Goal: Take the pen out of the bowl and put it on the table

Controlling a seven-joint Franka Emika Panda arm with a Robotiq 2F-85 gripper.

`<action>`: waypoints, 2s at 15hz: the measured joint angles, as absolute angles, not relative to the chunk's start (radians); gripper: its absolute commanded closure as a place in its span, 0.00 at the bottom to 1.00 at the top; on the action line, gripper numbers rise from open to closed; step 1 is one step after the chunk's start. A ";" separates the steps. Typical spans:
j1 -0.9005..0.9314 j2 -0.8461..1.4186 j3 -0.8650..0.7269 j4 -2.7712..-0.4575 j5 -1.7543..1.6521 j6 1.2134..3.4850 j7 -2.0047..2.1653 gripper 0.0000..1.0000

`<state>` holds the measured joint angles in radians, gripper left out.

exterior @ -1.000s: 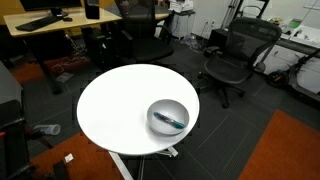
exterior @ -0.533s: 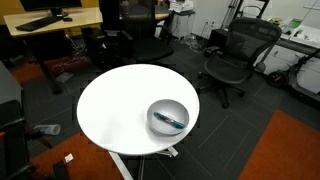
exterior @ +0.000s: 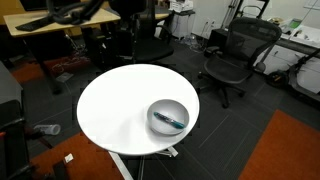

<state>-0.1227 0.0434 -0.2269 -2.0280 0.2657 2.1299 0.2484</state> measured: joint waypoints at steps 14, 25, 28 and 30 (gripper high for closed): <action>-0.123 0.282 -0.227 -1.984 0.233 2.311 0.555 0.00; -0.140 0.509 -0.256 -1.827 0.233 2.342 0.626 0.00; -0.143 0.570 -0.258 -1.784 0.233 2.355 0.637 0.00; -0.146 0.608 -0.258 -1.756 0.233 2.362 0.637 0.00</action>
<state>-0.1463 0.6077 -0.2576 -1.7563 0.2327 2.3621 0.6368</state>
